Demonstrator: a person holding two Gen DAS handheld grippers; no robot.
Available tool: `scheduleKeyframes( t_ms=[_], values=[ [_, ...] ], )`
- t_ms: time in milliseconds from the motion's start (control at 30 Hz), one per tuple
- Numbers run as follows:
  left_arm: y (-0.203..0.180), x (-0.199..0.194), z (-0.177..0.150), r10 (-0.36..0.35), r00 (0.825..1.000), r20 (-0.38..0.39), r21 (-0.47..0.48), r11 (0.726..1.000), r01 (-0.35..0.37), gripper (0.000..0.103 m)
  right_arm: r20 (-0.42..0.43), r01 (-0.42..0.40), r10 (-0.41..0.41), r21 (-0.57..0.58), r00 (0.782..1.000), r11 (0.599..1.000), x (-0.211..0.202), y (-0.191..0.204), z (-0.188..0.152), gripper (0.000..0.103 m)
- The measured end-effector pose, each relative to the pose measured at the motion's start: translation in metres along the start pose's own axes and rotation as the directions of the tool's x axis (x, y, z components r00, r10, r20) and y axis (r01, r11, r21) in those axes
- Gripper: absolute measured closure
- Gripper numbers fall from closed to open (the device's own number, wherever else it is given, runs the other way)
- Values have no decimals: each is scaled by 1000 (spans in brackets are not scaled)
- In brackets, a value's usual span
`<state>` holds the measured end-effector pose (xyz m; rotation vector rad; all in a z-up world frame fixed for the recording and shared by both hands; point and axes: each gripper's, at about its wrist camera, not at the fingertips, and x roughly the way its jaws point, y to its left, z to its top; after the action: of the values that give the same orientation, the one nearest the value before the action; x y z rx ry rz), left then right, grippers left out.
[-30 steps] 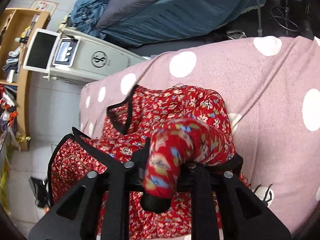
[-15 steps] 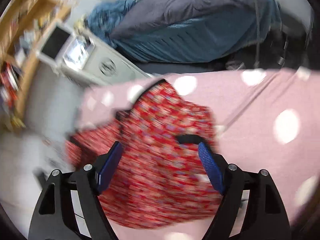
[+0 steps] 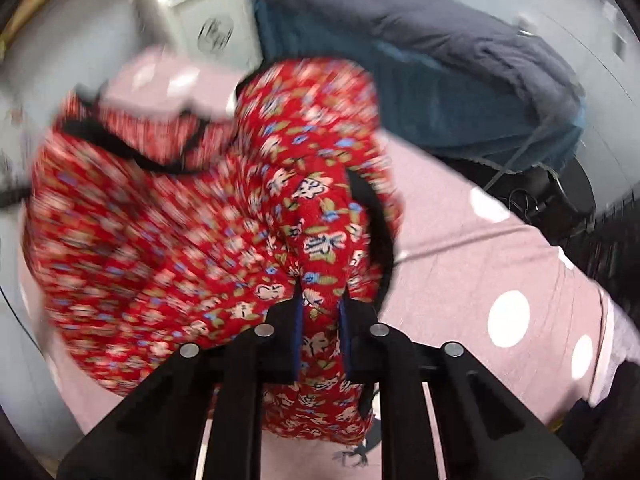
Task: Fold large clothes
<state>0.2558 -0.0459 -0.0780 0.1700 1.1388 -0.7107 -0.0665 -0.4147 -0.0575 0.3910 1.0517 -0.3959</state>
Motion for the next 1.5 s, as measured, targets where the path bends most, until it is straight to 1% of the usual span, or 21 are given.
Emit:
scheduleKeyframes(
  t_ms=[100,133,300,333,400,500,567,600,633,700,767,833,967,1033,1133,1167,1233,1300,1367,1433,1500],
  values=[
    [34,-5,11,-22,1000,13,-136,990,24,85,50,-65,56,191,997,980,-7,-46,15,90],
    [43,-1,12,-19,1000,4,-153,988,20,85,47,-86,78,229,996,970,-1,-53,19,90],
    [46,56,3,27,993,-117,-233,971,-54,83,-76,-37,61,286,995,957,62,-49,21,90],
    [49,65,1,29,991,-131,-265,962,-63,77,-95,-27,60,316,994,949,75,-49,19,89],
    [55,74,-1,33,991,-126,-324,943,-73,68,-138,-7,60,358,989,934,96,-55,14,82],
    [53,77,-1,42,991,-129,-307,948,-80,60,-156,1,62,377,986,926,114,-58,9,72],
    [53,78,2,72,988,-137,-268,957,-107,47,-158,2,57,354,986,935,118,-58,9,70],
    [54,77,3,114,983,-146,-253,956,-149,24,-160,10,49,345,986,938,118,-58,8,66],
    [59,77,3,154,976,-156,-257,948,-190,8,-166,24,35,343,985,939,118,-59,6,62],
    [78,79,-2,77,985,-155,-340,932,-126,8,-178,50,15,356,984,933,118,-66,4,41],
    [84,71,-6,34,992,-124,-410,909,-82,8,-173,35,36,391,984,920,116,-78,0,36],
    [76,61,-4,73,991,-111,-387,916,-111,8,-150,14,52,410,987,912,106,-80,-2,36],
    [50,24,5,194,980,-40,-293,935,-197,9,-111,35,6,355,994,934,75,-69,-3,34],
    [38,-4,10,272,962,26,-247,934,-257,9,-61,69,-53,293,997,953,50,-58,-2,34],
    [24,-39,17,333,937,105,-228,925,-304,8,30,106,-115,218,993,970,12,-40,-1,29],
    [19,-45,18,328,937,117,-225,928,-297,8,49,106,-118,199,992,974,3,-33,0,24],
    [2,-54,17,263,957,125,-200,951,-235,7,75,63,-73,129,995,990,-11,-9,-2,23],
    [-23,-49,12,187,977,102,-147,974,-171,6,39,-7,5,55,999,998,-11,20,-5,22],
    [-61,-35,2,121,991,65,-75,990,-116,6,-15,-87,87,-14,996,996,-3,48,-10,22],
    [-88,-24,-14,106,993,43,2,994,-106,6,-59,-115,111,-70,992,991,6,73,-20,22],
    [-117,-12,-34,135,991,22,71,988,-136,6,-89,-115,106,-99,990,988,14,86,-28,22]
  ],
)
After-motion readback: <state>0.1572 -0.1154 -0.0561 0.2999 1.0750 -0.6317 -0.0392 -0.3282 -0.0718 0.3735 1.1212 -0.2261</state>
